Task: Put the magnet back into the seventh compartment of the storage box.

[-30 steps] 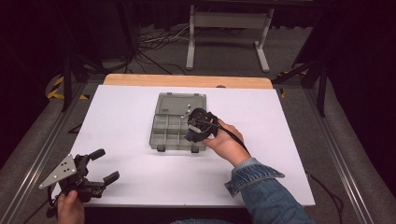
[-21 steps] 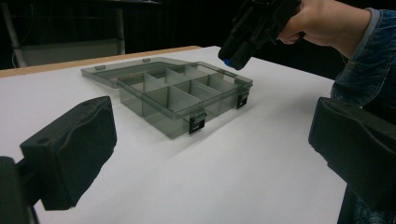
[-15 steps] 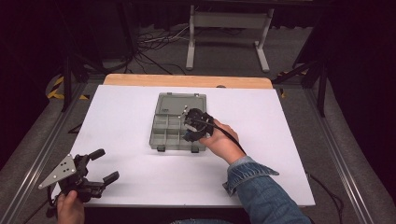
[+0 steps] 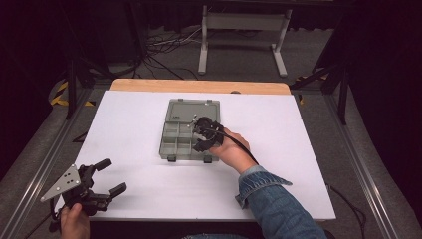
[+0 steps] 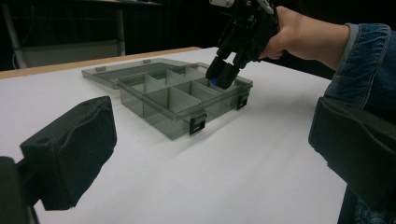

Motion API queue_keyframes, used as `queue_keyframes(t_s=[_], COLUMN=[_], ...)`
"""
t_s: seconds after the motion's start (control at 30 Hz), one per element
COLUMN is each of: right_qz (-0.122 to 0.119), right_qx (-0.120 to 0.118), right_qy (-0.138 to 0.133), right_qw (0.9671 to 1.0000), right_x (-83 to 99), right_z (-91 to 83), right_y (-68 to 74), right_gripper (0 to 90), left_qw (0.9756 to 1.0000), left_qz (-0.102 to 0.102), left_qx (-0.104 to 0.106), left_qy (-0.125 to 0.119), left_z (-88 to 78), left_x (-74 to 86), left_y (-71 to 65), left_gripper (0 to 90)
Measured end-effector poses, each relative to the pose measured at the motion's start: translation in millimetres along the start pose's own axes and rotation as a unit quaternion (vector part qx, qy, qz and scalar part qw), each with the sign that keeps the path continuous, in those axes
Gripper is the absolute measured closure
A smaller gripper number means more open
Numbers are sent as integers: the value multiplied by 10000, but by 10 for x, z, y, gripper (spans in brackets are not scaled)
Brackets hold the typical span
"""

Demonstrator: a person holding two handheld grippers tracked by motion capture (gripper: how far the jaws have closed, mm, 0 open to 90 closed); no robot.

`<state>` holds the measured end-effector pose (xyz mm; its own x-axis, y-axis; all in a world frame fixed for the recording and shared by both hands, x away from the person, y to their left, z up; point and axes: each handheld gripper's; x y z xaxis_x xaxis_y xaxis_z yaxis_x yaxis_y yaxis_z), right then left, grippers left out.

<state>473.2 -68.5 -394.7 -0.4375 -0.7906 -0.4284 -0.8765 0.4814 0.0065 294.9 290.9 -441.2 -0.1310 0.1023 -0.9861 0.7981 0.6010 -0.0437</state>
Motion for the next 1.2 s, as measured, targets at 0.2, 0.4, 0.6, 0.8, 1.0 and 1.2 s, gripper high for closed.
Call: queue_keyframes(t_s=[0.2, 0.4, 0.6, 0.8, 1.0, 1.2], right_qz=[-18, -23, -36, -32, -65, -109], right_qx=[-7, 13, 8, 24, 97, 163], right_qy=[54, 131, 161, 163, 12, -163], right_qw=[10000, 9999, 9999, 9999, 9999, 9997], right_x=[-13, -20, -22, -23, -20, -12], right_z=[68, 117, 153, 157, 62, -45], right_y=[2, 8, 13, 16, 47, 81], right_gripper=[622, 620, 621, 600, 553, 480], left_qw=[10000, 10000, 10000, 10000, 10000, 10000], left_qz=[5, -1, 3, -5, 22, -4], left_qx=[4, -1, 2, -4, 1, 14], left_qy=[-3, -36, -32, -41, -26, -24], left_z=[-1, 0, 1, -1, 1, 6], left_x=[0, 1, 1, 1, -1, 0], left_y=[0, -1, -1, -1, 0, -2], left_gripper=[17, 18, 18, 17, 18, 17])
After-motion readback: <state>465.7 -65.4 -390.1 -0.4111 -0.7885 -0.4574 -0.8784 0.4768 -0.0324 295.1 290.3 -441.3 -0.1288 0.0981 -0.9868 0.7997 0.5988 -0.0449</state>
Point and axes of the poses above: each handheld gripper's, and its own axes: z roughly forward along the jaws, x roughly out of its underside, y roughly to its left, and after that the axes turned 4 degrees about z, right-handed
